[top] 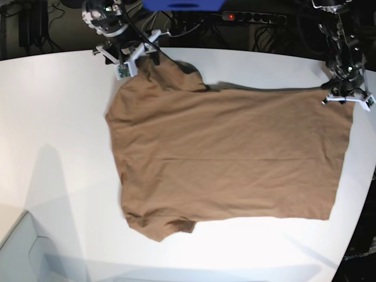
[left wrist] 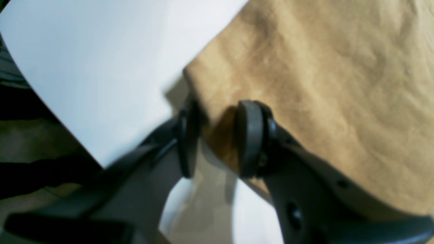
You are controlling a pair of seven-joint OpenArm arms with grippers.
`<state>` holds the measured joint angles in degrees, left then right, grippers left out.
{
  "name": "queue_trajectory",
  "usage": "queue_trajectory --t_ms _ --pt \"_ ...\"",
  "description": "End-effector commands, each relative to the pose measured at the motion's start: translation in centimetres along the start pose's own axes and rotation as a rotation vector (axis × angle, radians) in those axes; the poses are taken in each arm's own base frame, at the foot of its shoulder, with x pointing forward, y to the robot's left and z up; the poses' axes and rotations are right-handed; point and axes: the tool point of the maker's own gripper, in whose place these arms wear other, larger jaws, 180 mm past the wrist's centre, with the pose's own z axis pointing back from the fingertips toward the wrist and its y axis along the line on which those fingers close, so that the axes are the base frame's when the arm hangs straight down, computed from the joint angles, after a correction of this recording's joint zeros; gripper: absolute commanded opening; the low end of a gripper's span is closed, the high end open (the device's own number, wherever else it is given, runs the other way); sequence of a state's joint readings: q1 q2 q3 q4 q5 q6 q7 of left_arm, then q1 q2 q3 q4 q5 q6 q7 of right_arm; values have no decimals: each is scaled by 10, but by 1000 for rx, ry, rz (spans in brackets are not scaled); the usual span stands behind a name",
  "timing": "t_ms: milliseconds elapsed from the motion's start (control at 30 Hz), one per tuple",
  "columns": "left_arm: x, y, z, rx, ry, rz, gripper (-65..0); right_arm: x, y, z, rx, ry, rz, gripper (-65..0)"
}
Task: Layout the t-shirt on the table in an organized manner, then fold the t-shirt properly
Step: 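Release the shirt and move both grippers to the collar-side edge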
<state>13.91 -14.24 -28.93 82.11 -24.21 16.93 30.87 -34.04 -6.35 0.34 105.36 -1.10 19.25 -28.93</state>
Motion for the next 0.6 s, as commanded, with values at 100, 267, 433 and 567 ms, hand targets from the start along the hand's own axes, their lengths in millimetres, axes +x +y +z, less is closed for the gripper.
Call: queue_trajectory --t_ms 100,267,433,567 --pt "4 1 1 -1 -3 2 -465 10 2 2 4 -39 -7 -389" --pt "3 2 1 1 -1 1 -466 18 0 1 0 -60 -4 -650" --pt "7 2 2 1 -12 6 -602 39 1 11 16 -130 -37 -650" --pt "10 0 2 -3 -17 9 -642 57 1 23 47 -194 -76 -650"
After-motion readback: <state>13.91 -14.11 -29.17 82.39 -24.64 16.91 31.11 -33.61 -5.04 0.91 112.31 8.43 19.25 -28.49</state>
